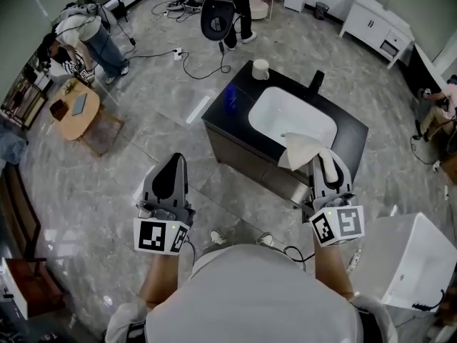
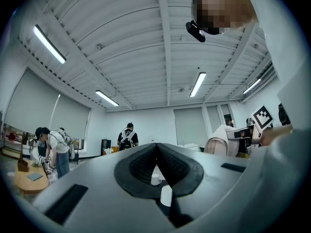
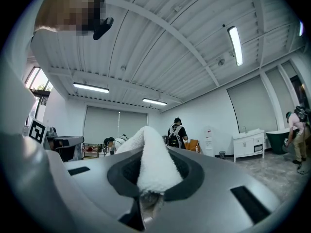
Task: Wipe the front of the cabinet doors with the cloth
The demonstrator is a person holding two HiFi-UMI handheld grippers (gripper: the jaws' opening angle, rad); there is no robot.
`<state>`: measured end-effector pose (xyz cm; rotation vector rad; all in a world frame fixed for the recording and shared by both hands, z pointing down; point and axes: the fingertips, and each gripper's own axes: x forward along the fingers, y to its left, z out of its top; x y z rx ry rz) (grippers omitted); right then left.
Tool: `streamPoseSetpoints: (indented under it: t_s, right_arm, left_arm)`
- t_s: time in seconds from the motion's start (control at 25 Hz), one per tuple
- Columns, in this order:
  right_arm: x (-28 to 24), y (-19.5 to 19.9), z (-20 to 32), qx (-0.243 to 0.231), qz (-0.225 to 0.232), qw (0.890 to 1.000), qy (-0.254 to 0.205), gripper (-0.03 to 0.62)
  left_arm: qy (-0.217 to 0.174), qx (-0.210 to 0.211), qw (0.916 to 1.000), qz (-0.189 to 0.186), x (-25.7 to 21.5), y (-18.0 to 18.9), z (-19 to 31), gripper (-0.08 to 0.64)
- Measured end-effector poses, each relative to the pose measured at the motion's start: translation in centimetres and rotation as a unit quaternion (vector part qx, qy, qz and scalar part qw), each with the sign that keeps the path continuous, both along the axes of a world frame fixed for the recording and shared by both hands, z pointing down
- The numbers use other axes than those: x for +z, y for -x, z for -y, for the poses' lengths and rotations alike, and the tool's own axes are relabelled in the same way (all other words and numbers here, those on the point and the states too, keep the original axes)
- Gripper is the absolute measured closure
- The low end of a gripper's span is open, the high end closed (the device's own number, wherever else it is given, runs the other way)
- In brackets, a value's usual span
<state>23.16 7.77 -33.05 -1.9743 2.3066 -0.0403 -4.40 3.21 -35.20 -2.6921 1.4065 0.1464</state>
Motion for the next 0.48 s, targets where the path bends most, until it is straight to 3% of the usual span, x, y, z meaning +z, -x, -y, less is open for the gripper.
streamPoseSetpoints:
  t_s: [0.48]
  right_arm:
    - [-0.4,4.8,1.8,-0.021,-0.005,1.0,-0.011,0.522]
  left_arm:
    - [0.011,0.0,0.9998,-0.014,1.7,3.2,1.0,0.543]
